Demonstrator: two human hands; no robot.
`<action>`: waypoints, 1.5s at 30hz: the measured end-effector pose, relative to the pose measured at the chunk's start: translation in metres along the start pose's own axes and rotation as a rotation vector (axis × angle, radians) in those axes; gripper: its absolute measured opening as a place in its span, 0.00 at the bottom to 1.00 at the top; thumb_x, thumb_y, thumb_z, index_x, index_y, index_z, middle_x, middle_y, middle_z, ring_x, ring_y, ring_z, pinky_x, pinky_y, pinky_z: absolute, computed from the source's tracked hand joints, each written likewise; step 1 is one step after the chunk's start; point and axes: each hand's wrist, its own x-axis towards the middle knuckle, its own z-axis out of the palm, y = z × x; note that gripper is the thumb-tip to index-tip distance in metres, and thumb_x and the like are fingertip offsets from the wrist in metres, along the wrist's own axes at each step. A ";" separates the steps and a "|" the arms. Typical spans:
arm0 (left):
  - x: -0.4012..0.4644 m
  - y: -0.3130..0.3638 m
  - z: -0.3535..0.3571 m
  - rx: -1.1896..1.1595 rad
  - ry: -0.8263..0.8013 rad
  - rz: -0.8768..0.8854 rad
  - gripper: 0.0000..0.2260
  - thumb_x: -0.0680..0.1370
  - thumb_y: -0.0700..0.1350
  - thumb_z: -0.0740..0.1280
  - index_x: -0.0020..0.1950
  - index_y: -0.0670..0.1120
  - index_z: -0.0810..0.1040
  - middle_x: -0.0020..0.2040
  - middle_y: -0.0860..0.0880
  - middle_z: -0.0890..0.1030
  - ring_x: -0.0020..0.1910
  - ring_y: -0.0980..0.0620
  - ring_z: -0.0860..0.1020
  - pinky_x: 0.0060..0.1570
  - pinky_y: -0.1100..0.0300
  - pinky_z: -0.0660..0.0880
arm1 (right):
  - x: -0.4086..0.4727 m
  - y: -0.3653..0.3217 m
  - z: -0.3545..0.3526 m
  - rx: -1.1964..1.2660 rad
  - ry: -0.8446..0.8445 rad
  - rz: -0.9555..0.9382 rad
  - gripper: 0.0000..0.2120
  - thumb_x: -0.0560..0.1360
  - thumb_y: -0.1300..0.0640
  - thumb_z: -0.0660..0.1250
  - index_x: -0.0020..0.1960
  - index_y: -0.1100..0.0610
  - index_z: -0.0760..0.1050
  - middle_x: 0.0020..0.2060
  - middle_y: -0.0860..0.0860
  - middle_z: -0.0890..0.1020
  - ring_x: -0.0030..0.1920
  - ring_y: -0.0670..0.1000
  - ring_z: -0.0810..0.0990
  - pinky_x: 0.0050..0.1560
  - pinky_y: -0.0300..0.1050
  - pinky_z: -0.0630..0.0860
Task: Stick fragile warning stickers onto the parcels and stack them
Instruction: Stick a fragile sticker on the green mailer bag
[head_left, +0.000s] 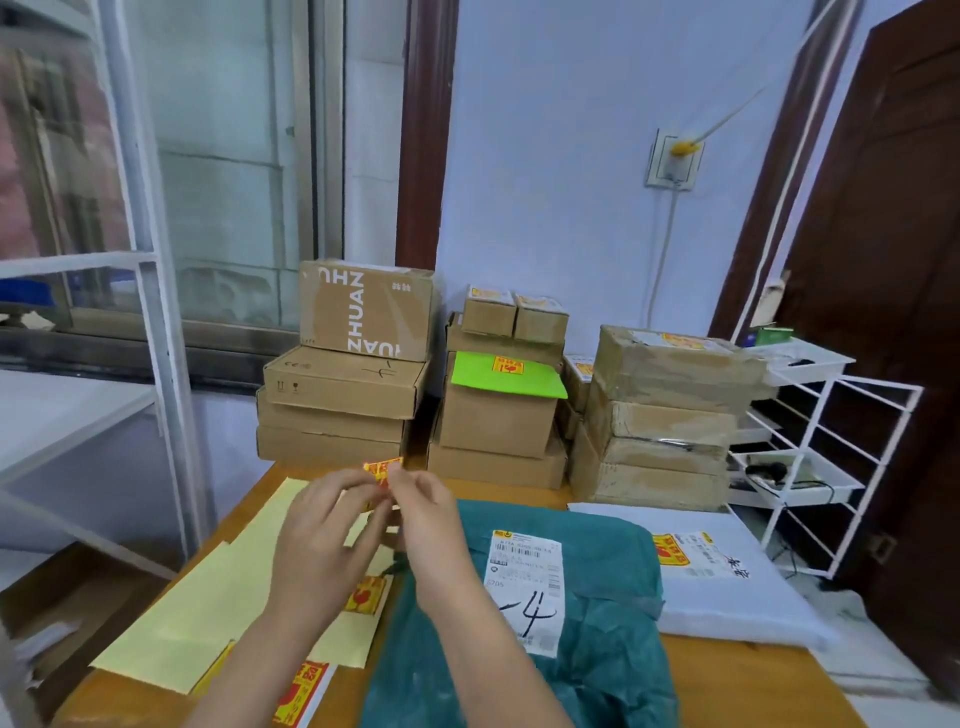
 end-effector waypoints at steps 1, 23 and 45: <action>0.003 0.007 0.005 0.002 -0.003 0.052 0.18 0.81 0.51 0.58 0.48 0.40 0.81 0.48 0.44 0.80 0.48 0.49 0.74 0.48 0.58 0.71 | -0.003 -0.005 -0.009 0.020 0.018 0.002 0.08 0.79 0.52 0.63 0.44 0.55 0.75 0.39 0.50 0.77 0.41 0.46 0.76 0.40 0.39 0.74; 0.040 0.096 0.065 -0.793 -0.446 -0.673 0.08 0.77 0.42 0.67 0.37 0.48 0.79 0.39 0.51 0.80 0.40 0.55 0.76 0.40 0.61 0.70 | -0.022 -0.014 -0.154 0.019 0.266 0.085 0.07 0.77 0.62 0.64 0.47 0.61 0.81 0.39 0.51 0.82 0.40 0.45 0.79 0.38 0.36 0.74; 0.020 0.077 0.076 -0.917 -0.601 -0.800 0.13 0.77 0.43 0.68 0.36 0.38 0.76 0.35 0.43 0.78 0.37 0.48 0.75 0.43 0.55 0.72 | -0.005 0.021 -0.164 -0.703 0.165 -0.212 0.15 0.76 0.57 0.67 0.32 0.62 0.72 0.34 0.53 0.72 0.36 0.43 0.69 0.39 0.33 0.65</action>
